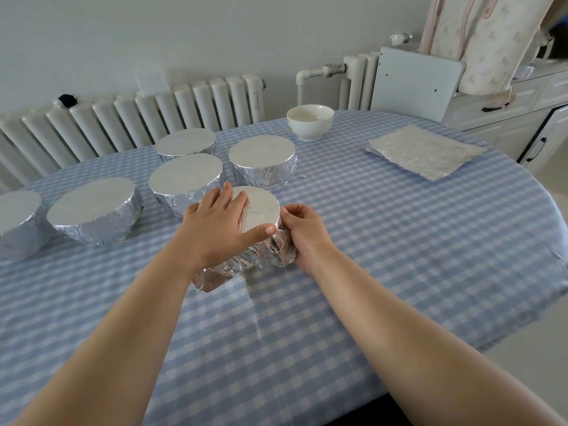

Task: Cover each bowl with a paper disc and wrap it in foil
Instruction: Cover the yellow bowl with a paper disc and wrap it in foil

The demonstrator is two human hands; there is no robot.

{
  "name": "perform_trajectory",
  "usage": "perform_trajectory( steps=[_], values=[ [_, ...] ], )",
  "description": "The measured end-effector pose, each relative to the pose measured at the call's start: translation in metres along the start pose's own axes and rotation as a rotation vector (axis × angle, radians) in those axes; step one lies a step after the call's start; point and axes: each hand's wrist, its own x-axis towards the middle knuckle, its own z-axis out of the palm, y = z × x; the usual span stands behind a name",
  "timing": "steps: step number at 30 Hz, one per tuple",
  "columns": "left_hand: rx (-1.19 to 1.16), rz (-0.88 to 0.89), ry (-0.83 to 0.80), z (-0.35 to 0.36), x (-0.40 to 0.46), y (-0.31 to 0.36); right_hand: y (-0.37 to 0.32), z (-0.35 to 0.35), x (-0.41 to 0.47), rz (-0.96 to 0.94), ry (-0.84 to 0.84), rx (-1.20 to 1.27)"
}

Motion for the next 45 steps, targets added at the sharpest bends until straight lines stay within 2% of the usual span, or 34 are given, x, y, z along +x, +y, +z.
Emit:
perform_trajectory(
  steps=[9, 16, 21, 24, 29, 36, 41, 45],
  values=[
    [0.057, 0.018, -0.063, 0.000, 0.002, -0.001, -0.001, 0.001, -0.001, -0.075, 0.025, -0.050],
    [0.062, 0.016, -0.078, -0.001, 0.002, 0.000, -0.006, -0.006, -0.011, -0.376, 0.054, -0.465],
    [0.056, 0.009, -0.082, -0.002, 0.001, 0.003, -0.009, -0.016, -0.020, -0.457, -0.014, -0.744],
    [0.055, 0.009, -0.083, -0.004, 0.000, 0.004, -0.012, -0.024, -0.029, -0.469, -0.071, -0.830],
    [0.052, 0.005, -0.084, -0.004, 0.000, 0.003, -0.013, -0.030, -0.033, -0.425, -0.178, -0.762],
    [0.043, -0.006, -0.080, -0.003, 0.001, 0.004, -0.005, -0.031, -0.034, -0.421, -0.192, -0.703],
    [0.047, -0.039, -0.045, -0.001, 0.002, 0.006, -0.005, -0.030, -0.039, -0.443, -0.244, -0.761],
    [0.036, -0.091, -0.003, 0.000, 0.003, 0.008, -0.003, -0.025, -0.036, -0.480, -0.206, -0.801]
  ],
)
